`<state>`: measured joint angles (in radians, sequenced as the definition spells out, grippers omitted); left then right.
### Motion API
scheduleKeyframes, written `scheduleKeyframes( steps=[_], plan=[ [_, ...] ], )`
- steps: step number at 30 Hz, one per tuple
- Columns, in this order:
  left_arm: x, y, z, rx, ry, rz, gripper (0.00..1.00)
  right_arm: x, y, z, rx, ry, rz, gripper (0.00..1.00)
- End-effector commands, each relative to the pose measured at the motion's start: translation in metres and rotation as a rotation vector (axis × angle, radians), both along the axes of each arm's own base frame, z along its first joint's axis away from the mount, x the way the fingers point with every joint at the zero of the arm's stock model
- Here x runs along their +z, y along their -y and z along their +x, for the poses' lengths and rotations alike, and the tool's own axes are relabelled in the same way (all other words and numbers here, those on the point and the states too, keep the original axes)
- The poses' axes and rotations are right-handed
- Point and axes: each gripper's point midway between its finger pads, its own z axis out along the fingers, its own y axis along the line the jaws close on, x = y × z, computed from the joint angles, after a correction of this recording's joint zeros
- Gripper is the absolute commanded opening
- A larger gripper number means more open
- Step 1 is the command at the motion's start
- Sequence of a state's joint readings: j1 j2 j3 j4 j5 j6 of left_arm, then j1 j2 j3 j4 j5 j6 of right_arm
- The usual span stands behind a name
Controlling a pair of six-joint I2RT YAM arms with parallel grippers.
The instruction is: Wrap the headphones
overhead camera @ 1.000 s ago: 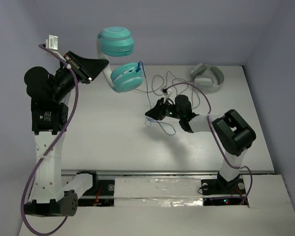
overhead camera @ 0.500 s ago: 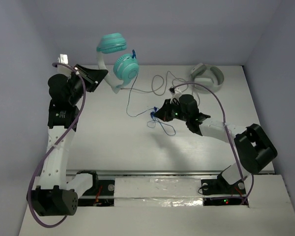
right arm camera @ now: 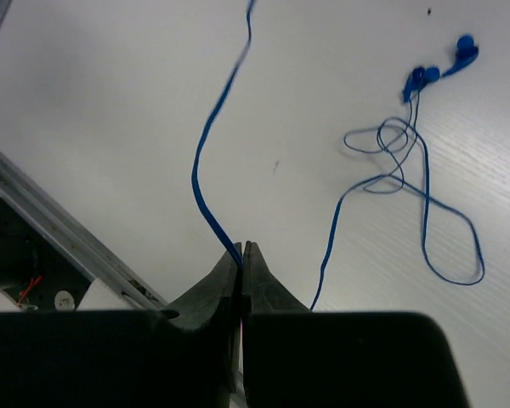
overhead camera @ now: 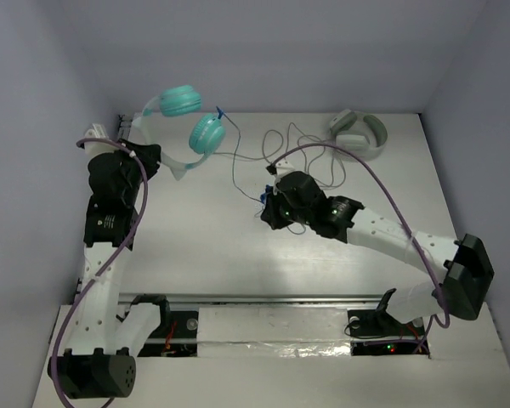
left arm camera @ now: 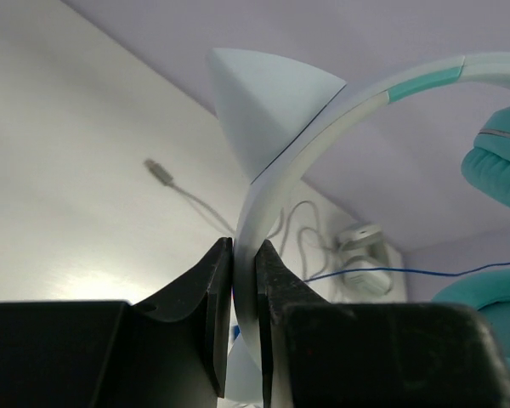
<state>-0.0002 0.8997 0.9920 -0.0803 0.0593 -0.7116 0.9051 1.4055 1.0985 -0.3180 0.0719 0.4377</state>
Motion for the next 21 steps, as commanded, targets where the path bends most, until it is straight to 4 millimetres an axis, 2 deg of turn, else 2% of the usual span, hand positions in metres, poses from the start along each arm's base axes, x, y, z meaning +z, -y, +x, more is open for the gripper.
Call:
scheduleKeyframes(
  steps=[1, 2, 3, 4, 5, 6, 7, 9, 10, 13, 14, 16, 17, 18, 20, 21],
  plan=[
    [-0.006, -0.009, -0.004, 0.036, 0.018, 0.072, 0.0, 0.041, 0.013, -0.008, 0.005, 0.109, -0.1, 0.0],
    [-0.014, -0.006, -0.005, 0.024, -0.004, 0.081, 0.0, 0.042, 0.017, -0.015, 0.022, 0.104, -0.151, 0.0],
    [-0.024, -0.006, -0.005, 0.021, -0.027, 0.095, 0.0, 0.064, 0.012, -0.016, 0.034, 0.132, -0.143, 0.0],
    [-0.028, -0.012, -0.005, 0.05, -0.038, 0.104, 0.0, 0.061, 0.004, -0.025, 0.071, 0.138, -0.189, 0.0],
    [-0.03, -0.011, -0.004, 0.046, -0.041, 0.108, 0.0, 0.06, 0.011, -0.028, 0.065, 0.149, -0.261, 0.0],
    [-0.034, -0.009, -0.004, 0.033, -0.048, 0.113, 0.0, 0.076, 0.006, -0.03, 0.075, 0.176, -0.264, 0.0],
    [-0.037, -0.006, -0.003, 0.019, -0.055, 0.13, 0.0, 0.073, 0.0, -0.038, 0.105, 0.185, -0.304, 0.0],
    [-0.047, 0.0, 0.0, -0.007, -0.09, 0.155, 0.0, 0.082, 0.002, -0.041, 0.104, 0.206, -0.337, 0.0],
    [-0.051, 0.008, 0.0, -0.056, -0.1, 0.174, 0.0, 0.096, 0.0, -0.038, 0.102, 0.23, -0.317, 0.0],
    [-0.071, 0.026, 0.002, -0.134, -0.157, 0.203, 0.0, 0.117, -0.004, -0.04, 0.117, 0.266, -0.295, 0.0],
    [-0.076, 0.037, 0.001, -0.175, -0.166, 0.221, 0.0, 0.13, -0.006, -0.039, 0.118, 0.281, -0.274, 0.0],
    [-0.092, 0.053, 0.001, -0.241, -0.203, 0.24, 0.0, 0.14, -0.007, -0.035, 0.118, 0.313, -0.28, 0.0],
    [-0.096, 0.062, 0.001, -0.269, -0.207, 0.248, 0.0, 0.152, -0.006, -0.031, 0.101, 0.334, -0.273, 0.0],
    [-0.107, 0.08, -0.003, -0.339, -0.228, 0.256, 0.0, 0.153, -0.004, -0.025, 0.078, 0.352, -0.304, 0.0],
    [-0.113, 0.101, -0.007, -0.42, -0.217, 0.255, 0.0, 0.162, -0.007, -0.019, 0.067, 0.388, -0.299, 0.0],
    [-0.125, 0.116, -0.012, -0.477, -0.232, 0.258, 0.0, 0.166, -0.008, -0.016, 0.059, 0.402, -0.296, 0.0]
  ],
)
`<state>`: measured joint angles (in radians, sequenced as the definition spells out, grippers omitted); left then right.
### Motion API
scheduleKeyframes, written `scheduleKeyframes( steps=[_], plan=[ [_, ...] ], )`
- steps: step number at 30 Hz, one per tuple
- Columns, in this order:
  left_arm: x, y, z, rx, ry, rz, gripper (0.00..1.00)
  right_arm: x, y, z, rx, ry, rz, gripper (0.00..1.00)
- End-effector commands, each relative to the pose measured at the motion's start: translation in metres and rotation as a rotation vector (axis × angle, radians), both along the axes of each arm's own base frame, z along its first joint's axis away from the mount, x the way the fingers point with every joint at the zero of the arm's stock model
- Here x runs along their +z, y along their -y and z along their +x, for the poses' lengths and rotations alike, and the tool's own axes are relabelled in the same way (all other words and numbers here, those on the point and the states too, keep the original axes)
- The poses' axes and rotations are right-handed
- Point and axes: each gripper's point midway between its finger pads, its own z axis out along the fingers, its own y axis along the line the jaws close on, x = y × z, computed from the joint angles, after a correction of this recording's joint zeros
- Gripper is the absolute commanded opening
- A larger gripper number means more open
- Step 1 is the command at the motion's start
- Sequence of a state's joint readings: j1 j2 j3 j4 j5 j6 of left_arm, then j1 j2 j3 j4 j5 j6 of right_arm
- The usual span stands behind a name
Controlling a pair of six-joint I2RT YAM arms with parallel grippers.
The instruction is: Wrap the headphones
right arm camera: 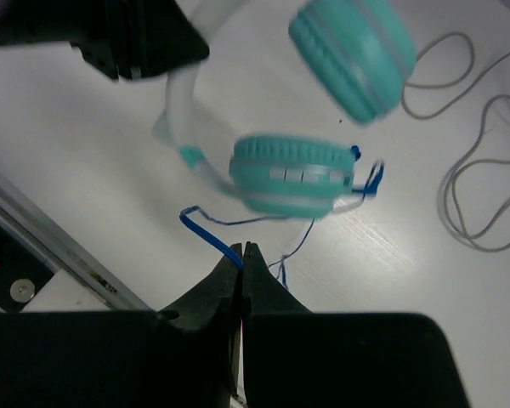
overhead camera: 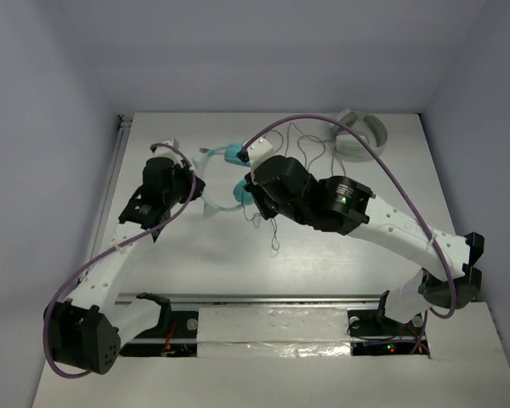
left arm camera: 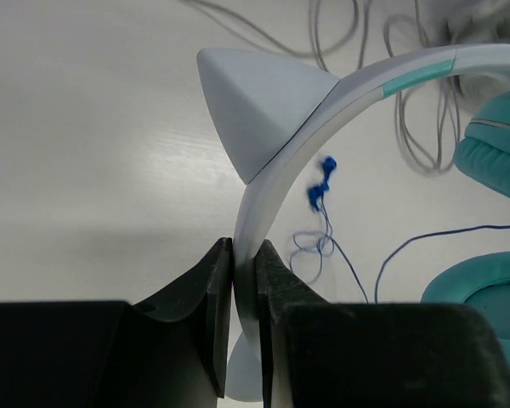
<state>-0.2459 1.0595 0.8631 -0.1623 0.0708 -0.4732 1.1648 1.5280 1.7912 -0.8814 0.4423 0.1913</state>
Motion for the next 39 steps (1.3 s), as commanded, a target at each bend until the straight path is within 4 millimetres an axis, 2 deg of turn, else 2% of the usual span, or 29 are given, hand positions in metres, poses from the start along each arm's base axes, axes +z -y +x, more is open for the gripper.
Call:
scheduleKeyframes(
  steps=[1, 6, 8, 11, 13, 14, 15, 17, 19, 21, 25, 31, 35, 39],
  plan=[
    [0.01, 0.049, -0.006, -0.2, 0.071, -0.057, 0.0, 0.015, 0.003, 0.014, -0.023, 0.084, -0.042, 0.0],
    [-0.004, 0.074, -0.017, -0.319, 0.038, -0.051, 0.0, 0.015, -0.001, 0.025, -0.047, 0.126, -0.07, 0.0],
    [-0.009, 0.076, -0.021, -0.353, 0.014, -0.036, 0.0, 0.019, 0.007, 0.037, -0.087, 0.147, -0.081, 0.0],
    [-0.017, 0.066, -0.025, -0.342, -0.021, 0.027, 0.0, 0.023, 0.015, 0.041, -0.099, 0.155, -0.084, 0.0],
    [-0.008, 0.052, -0.022, -0.279, 0.01, 0.074, 0.0, 0.022, 0.022, 0.041, -0.099, 0.143, -0.082, 0.0],
    [-0.007, 0.049, -0.024, -0.273, 0.012, 0.086, 0.0, 0.015, 0.027, 0.042, -0.107, 0.13, -0.098, 0.0],
    [-0.001, 0.049, -0.025, -0.282, 0.029, 0.105, 0.0, 0.018, 0.033, 0.04, -0.114, 0.129, -0.088, 0.0],
    [0.0, 0.038, -0.026, -0.243, 0.013, 0.148, 0.0, 0.005, 0.042, 0.037, -0.131, 0.097, -0.105, 0.0],
    [0.005, 0.033, -0.027, -0.236, 0.022, 0.175, 0.0, 0.001, 0.049, 0.03, -0.129, 0.073, -0.098, 0.0],
    [0.007, 0.033, -0.03, -0.252, 0.02, 0.183, 0.0, -0.012, 0.056, 0.025, -0.13, 0.052, -0.123, 0.0],
    [0.0, 0.048, -0.041, -0.391, -0.004, 0.186, 0.0, -0.013, 0.061, 0.028, -0.143, 0.059, -0.107, 0.0],
    [-0.022, 0.069, -0.058, -0.54, -0.083, 0.159, 0.0, 0.005, 0.07, 0.07, -0.216, 0.15, -0.049, 0.0],
    [-0.02, 0.083, -0.065, -0.624, -0.07, 0.117, 0.0, 0.023, 0.06, 0.088, -0.171, 0.274, -0.003, 0.0],
    [-0.019, 0.097, -0.073, -0.693, -0.072, 0.083, 0.0, 0.026, 0.045, 0.086, -0.118, 0.263, 0.042, 0.0]
  ],
)
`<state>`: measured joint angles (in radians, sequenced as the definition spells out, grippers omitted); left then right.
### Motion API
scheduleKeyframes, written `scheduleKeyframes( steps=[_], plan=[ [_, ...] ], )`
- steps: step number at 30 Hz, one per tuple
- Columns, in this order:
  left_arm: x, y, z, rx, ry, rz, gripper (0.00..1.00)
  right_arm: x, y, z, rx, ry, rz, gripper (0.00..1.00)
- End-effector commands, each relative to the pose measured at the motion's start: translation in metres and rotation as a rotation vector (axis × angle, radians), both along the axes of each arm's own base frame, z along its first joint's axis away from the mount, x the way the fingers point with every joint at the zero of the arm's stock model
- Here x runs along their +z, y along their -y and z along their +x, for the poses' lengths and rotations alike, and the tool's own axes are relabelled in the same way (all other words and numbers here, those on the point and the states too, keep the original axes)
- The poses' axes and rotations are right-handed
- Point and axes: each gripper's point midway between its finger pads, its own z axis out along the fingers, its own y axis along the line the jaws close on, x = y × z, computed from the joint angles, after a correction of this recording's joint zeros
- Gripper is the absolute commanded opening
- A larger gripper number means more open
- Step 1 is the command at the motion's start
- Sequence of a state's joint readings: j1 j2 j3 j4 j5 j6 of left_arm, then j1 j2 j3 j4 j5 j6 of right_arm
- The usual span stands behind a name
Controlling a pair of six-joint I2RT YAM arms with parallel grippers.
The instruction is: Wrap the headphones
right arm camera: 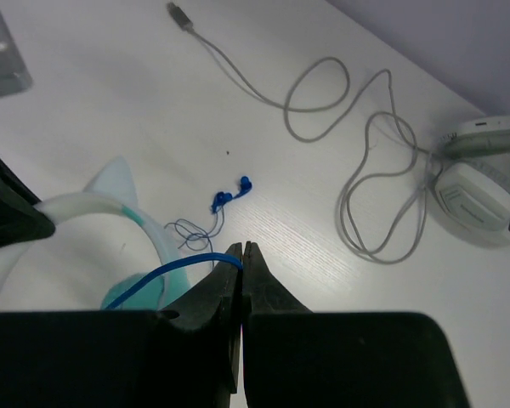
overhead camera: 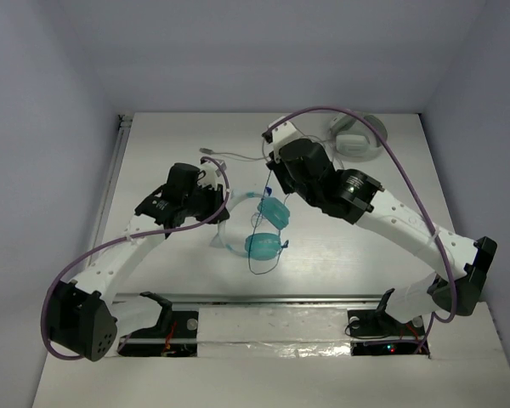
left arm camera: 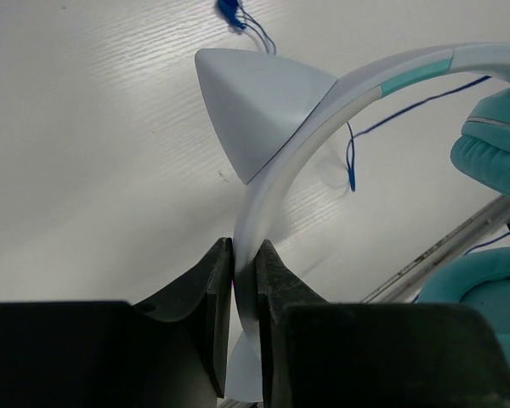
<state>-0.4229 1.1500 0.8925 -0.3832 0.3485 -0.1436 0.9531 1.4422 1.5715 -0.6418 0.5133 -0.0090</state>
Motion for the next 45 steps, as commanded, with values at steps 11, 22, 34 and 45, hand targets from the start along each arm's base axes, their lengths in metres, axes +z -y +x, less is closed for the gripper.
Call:
scheduleKeyframes(
  steps=[11, 22, 34, 45],
  plan=[
    [0.068, 0.043, -0.004, -0.168, 0.108, -0.237, 0.0, -0.003, -0.009, 0.029, -0.062, 0.017, 0.254, 0.0],
    [0.109, 0.041, 0.0, -0.134, 0.194, -0.279, 0.0, -0.022, 0.038, 0.033, -0.199, -0.026, 0.458, 0.0],
    [0.177, 0.05, -0.004, -0.176, 0.288, -0.422, 0.0, -0.036, -0.01, 0.002, 0.156, -0.1, 0.663, 0.0],
    [0.223, 0.038, 0.004, -0.081, 0.385, -0.489, 0.0, -0.047, -0.029, -0.014, 0.298, -0.117, 0.79, 0.0]
  ],
)
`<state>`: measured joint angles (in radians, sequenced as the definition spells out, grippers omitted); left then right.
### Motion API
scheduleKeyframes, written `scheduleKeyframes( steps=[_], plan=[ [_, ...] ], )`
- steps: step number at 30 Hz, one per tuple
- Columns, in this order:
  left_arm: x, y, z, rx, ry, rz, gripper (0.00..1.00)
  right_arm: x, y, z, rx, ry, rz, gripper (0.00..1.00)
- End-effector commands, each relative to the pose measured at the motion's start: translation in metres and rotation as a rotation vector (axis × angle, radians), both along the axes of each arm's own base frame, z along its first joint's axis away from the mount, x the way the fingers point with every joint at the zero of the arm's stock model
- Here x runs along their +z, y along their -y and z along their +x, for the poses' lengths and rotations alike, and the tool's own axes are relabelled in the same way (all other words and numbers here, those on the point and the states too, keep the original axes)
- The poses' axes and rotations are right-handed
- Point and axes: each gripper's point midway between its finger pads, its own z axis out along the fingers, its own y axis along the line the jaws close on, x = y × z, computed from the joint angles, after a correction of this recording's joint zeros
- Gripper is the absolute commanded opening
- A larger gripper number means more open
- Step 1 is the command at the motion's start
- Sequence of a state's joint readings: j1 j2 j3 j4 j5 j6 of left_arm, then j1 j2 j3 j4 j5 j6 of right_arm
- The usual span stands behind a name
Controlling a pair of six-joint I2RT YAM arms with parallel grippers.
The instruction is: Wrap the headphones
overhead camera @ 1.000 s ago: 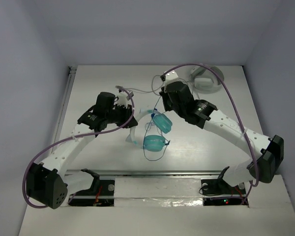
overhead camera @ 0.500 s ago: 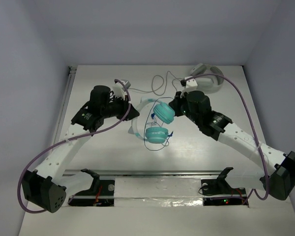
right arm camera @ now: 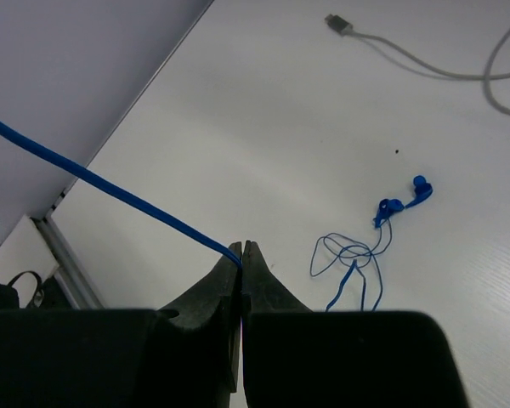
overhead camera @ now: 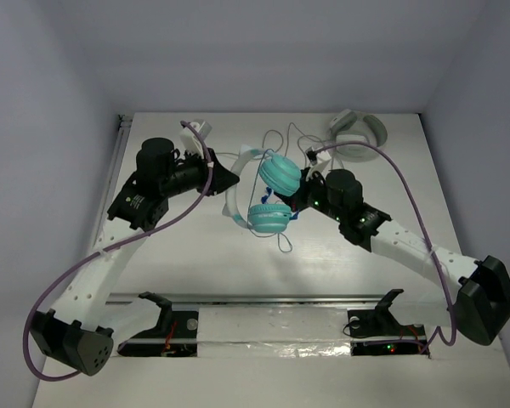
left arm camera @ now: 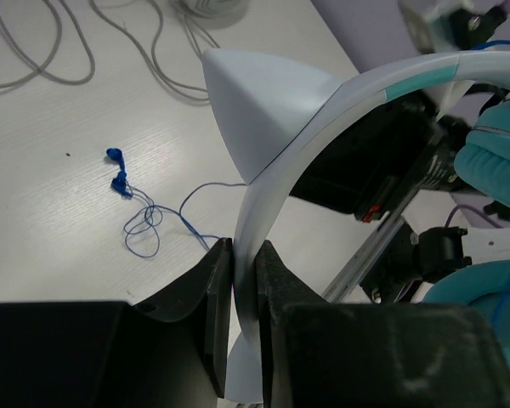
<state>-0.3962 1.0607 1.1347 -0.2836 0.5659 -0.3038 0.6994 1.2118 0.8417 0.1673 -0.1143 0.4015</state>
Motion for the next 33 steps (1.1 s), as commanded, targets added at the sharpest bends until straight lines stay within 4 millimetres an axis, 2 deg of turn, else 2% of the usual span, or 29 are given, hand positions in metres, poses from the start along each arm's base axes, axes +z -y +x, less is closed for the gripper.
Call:
scheduleKeyframes(
  steps=[1, 3, 9, 11, 13, 14, 15, 18, 19, 22, 23, 27, 33],
  plan=[
    [0.07, 0.001, -0.001, 0.019, 0.138, -0.147, 0.0, 0.023, -0.013, -0.007, 0.08, 0.074, 0.123, 0.0],
    [0.08, 0.002, -0.001, 0.026, 0.161, -0.174, 0.0, 0.026, -0.016, -0.008, 0.101, 0.091, 0.143, 0.0],
    [0.098, -0.001, 0.003, 0.058, 0.182, -0.233, 0.0, 0.016, -0.031, -0.011, 0.176, 0.083, 0.165, 0.0],
    [0.102, -0.002, 0.002, 0.062, 0.183, -0.244, 0.0, 0.015, -0.033, -0.012, 0.189, 0.085, 0.174, 0.18],
    [0.105, 0.0, 0.001, 0.053, 0.185, -0.253, 0.0, 0.01, -0.037, -0.009, 0.193, 0.081, 0.172, 0.39],
    [0.106, 0.0, 0.001, 0.052, 0.184, -0.257, 0.0, 0.007, -0.038, -0.007, 0.192, 0.081, 0.17, 0.43],
    [0.109, 0.0, 0.0, 0.047, 0.186, -0.262, 0.0, 0.003, -0.041, -0.003, 0.19, 0.088, 0.172, 0.51],
    [0.112, -0.001, 0.0, 0.055, 0.189, -0.265, 0.0, -0.003, -0.04, 0.008, 0.173, 0.093, 0.17, 0.56],
    [0.114, -0.001, -0.001, 0.055, 0.192, -0.268, 0.0, -0.012, -0.042, 0.01, 0.175, 0.08, 0.162, 0.6],
    [0.125, -0.002, -0.003, 0.059, 0.202, -0.28, 0.0, -0.015, -0.036, 0.026, 0.152, 0.091, 0.174, 0.66],
    [0.129, -0.001, -0.005, 0.053, 0.196, -0.296, 0.0, -0.022, -0.033, 0.033, 0.144, 0.083, 0.17, 0.67],
    [0.151, -0.002, -0.011, 0.047, 0.205, -0.322, 0.0, -0.037, -0.038, 0.046, 0.191, 0.081, 0.13, 0.69],
    [0.169, -0.004, -0.011, 0.06, 0.218, -0.333, 0.0, -0.056, -0.039, 0.037, 0.212, 0.026, 0.151, 0.66]
  ],
)
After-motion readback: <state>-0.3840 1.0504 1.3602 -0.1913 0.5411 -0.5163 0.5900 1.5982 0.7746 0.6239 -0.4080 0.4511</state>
